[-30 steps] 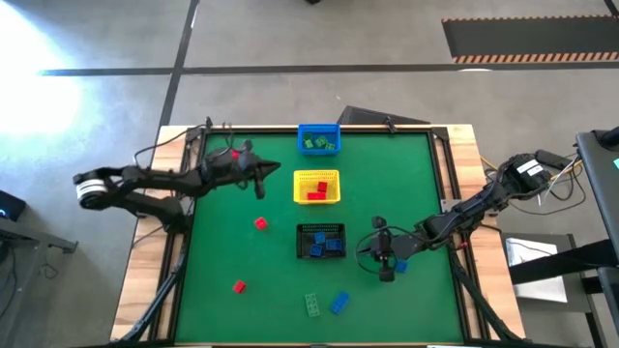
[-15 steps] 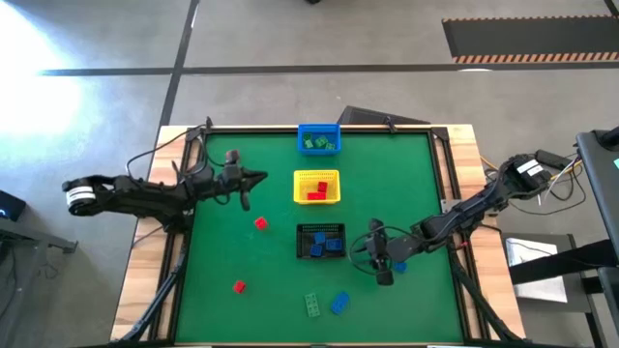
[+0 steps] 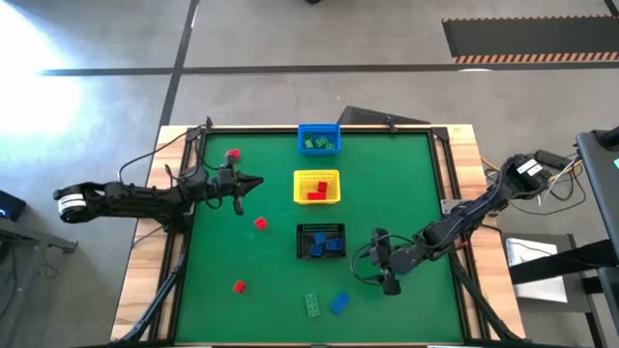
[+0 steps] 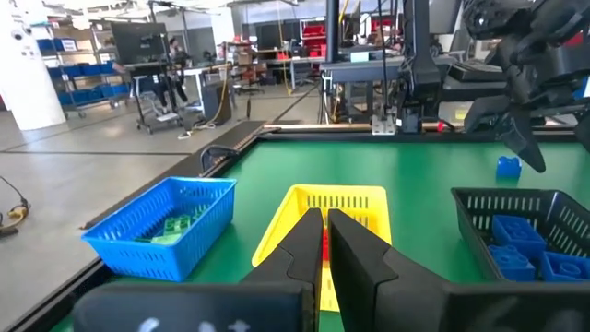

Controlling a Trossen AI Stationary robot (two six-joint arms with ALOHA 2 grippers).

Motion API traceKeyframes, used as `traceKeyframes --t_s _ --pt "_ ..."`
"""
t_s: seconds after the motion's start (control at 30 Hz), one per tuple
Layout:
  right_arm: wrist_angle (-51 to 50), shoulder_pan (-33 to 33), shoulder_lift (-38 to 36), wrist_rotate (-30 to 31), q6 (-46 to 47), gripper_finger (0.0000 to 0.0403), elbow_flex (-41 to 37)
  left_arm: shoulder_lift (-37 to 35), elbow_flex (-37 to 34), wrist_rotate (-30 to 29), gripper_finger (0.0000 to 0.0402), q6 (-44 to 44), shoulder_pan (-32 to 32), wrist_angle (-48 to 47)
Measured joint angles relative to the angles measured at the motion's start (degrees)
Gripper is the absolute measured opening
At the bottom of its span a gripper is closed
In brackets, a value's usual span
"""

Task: Sort & place blocks by color
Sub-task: Put the blue game piece into the black bin

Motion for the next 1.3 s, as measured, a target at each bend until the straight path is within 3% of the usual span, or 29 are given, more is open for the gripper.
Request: traceKeyframes --t_s 0.17,0.3,0.47,0.57,0.7,0.93,1.17,1.3 --pt "0.9 0.8 0.0 1.6 0.0 0.0323 0.0 0.1 0.0 0.0 0.0004 0.0 0.0 0.1" --pt "7.7 2.5 1.1 1.3 -1.6 0.0325 0.0 0.1 0.0 0.0 0.0004 0.0 0.0 0.1" --pt "19.8 5.0 6.0 0.8 -6.4 0.0324 0.1 0.3 -0.1 0.0 0.0004 0.0 0.0 0.1" --pt "20.0 5.2 10.0 -0.6 -9.3 0.0324 2.7 0.6 -0.1 0.0 0.0004 0.0 0.0 0.1" --pt "16.4 4.7 15.5 -4.6 -14.1 0.0324 8.4 1.4 -0.2 0.0 0.0004 0.0 0.0 0.0" --pt "-1.4 2.2 22.2 -5.5 -18.0 0.0299 19.8 2.4 -0.2 0.0 0.0004 0.0 0.0 0.1" --pt "-5.3 -0.6 25.9 -14.5 -21.7 0.0257 25.4 2.4 -0.2 0.0 0.0004 0.0 0.0 0.2" --pt "-6.5 -2.0 28.3 -15.2 -21.7 0.0241 26.4 2.4 -0.2 0.0 0.0004 0.0 0.0 0.2"
